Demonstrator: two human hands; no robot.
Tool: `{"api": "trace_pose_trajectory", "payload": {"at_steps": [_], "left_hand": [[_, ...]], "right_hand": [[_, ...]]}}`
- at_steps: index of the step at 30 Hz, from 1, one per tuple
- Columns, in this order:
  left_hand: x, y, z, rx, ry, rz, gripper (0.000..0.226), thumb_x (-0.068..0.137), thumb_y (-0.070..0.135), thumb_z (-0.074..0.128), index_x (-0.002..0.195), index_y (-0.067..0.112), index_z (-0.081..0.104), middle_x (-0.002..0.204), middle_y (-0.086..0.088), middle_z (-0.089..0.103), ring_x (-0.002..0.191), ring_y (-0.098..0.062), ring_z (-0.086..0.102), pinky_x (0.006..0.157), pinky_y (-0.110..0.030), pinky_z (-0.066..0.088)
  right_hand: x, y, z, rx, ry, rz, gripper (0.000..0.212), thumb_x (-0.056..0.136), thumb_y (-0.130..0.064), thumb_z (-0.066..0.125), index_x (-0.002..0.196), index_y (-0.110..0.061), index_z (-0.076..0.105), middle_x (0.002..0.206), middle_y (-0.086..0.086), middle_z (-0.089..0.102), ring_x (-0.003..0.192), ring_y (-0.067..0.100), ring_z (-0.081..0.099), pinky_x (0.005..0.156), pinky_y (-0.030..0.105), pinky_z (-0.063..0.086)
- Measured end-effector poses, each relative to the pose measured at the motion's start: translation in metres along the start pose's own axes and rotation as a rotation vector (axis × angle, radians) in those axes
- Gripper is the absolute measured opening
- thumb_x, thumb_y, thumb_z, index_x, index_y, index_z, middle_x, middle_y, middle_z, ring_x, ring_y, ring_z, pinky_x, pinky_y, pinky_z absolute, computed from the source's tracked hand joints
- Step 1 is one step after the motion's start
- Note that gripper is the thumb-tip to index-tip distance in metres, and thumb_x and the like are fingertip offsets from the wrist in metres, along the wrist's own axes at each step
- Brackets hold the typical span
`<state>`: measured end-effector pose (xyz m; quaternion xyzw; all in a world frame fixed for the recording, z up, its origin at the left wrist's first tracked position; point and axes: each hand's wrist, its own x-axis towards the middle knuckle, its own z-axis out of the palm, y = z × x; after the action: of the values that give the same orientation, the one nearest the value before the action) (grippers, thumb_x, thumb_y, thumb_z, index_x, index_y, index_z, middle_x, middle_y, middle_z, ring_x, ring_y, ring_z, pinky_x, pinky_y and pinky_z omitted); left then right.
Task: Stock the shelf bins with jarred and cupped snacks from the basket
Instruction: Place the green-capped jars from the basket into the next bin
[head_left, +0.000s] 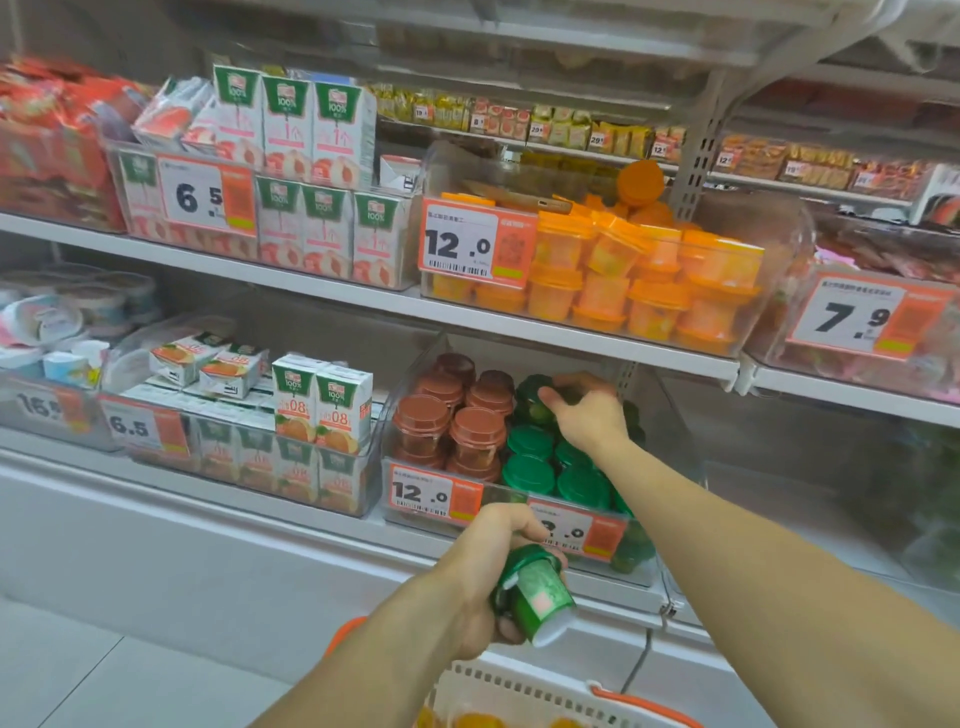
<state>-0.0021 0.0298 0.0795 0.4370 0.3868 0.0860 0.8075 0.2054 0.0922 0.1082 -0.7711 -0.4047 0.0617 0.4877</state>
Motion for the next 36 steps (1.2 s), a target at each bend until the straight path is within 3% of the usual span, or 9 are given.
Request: {"api": "trace_pose_trajectory", "payload": {"at_steps": [4,7,14,16,18,21,24,31,36], "left_hand": [[-0.001,0.001,0.002,0.026,-0.071,0.015,0.037,0.068,0.028,0.059,0.097,0.005,0.065,0.071,-0.006,0.061,0.059,-0.025,0.061,0.055,-0.024,0.027],[-0.005,-0.001,0.007,0.061,-0.097,0.006,0.030,0.084,0.027,0.054,0.104,0.005,0.059,0.068,-0.008,0.061,0.072,-0.036,0.069,0.043,-0.021,0.020],[-0.010,-0.002,0.010,-0.058,0.052,0.105,0.023,0.087,0.031,0.061,0.099,0.011,0.059,0.068,-0.006,0.057,0.059,-0.020,0.053,0.037,-0.018,0.019],[-0.013,0.002,0.008,-0.124,0.087,0.157,0.018,0.091,0.028,0.054,0.094,0.011,0.060,0.066,-0.006,0.059,0.052,-0.016,0.048,0.039,-0.019,0.020],[-0.016,0.007,0.008,-0.185,0.104,0.222,0.019,0.092,0.024,0.049,0.094,0.010,0.061,0.071,-0.009,0.060,0.050,-0.016,0.049,0.039,-0.020,0.022],[-0.021,0.012,0.009,-0.158,0.105,0.311,0.027,0.097,0.026,0.049,0.108,0.011,0.069,0.081,-0.012,0.070,0.054,-0.012,0.055,0.040,-0.022,0.025],[-0.023,0.012,0.013,-0.146,0.100,0.357,0.032,0.094,0.036,0.061,0.116,0.015,0.073,0.101,-0.013,0.074,0.068,-0.014,0.061,0.044,-0.023,0.023],[-0.028,0.013,0.024,-0.235,0.087,0.414,0.040,0.096,0.044,0.058,0.115,0.012,0.072,0.104,-0.017,0.072,0.089,-0.030,0.068,0.063,-0.031,0.048],[-0.024,0.011,0.021,-0.245,0.109,0.470,0.038,0.087,0.028,0.072,0.114,0.002,0.068,0.102,-0.017,0.075,0.097,-0.032,0.073,0.081,-0.033,0.060]], "right_hand": [[0.004,0.005,0.003,-0.066,-0.014,-0.047,0.029,0.091,-0.032,0.070,0.114,-0.014,0.069,0.114,0.002,0.069,0.094,0.016,0.060,0.083,0.022,0.042],[0.004,0.006,0.005,-0.055,-0.021,-0.058,0.027,0.091,-0.028,0.070,0.114,-0.012,0.069,0.116,0.005,0.070,0.105,0.023,0.064,0.086,0.022,0.043],[-0.040,-0.010,-0.013,-0.104,0.029,-0.237,0.019,0.096,-0.027,0.061,0.107,-0.015,0.071,0.093,0.002,0.072,0.080,0.014,0.063,0.075,0.024,0.050],[-0.065,-0.020,-0.029,0.050,-0.193,-0.209,0.013,0.097,-0.024,0.062,0.096,-0.016,0.071,0.085,0.001,0.073,0.072,0.013,0.067,0.065,0.024,0.050],[-0.088,-0.030,-0.050,0.199,-0.545,-0.126,0.016,0.095,-0.027,0.066,0.102,-0.013,0.071,0.090,0.008,0.074,0.071,0.015,0.069,0.062,0.029,0.051],[-0.103,-0.037,-0.076,0.083,-0.875,-0.170,0.030,0.085,-0.036,0.075,0.112,-0.025,0.072,0.104,0.006,0.071,0.083,0.013,0.069,0.071,0.030,0.056],[-0.109,-0.037,-0.081,0.012,-0.802,-0.274,0.029,0.078,-0.040,0.082,0.105,-0.032,0.074,0.107,0.001,0.069,0.089,0.017,0.071,0.081,0.039,0.060],[-0.104,-0.025,-0.088,0.474,-0.580,-0.105,0.048,0.066,-0.025,0.084,0.103,0.002,0.070,0.097,0.014,0.072,0.082,0.028,0.071,0.080,0.043,0.058],[-0.099,-0.026,-0.092,0.321,-0.656,-0.052,0.052,0.068,-0.053,0.077,0.102,-0.013,0.073,0.101,0.001,0.074,0.097,0.020,0.070,0.084,0.038,0.059]]}}
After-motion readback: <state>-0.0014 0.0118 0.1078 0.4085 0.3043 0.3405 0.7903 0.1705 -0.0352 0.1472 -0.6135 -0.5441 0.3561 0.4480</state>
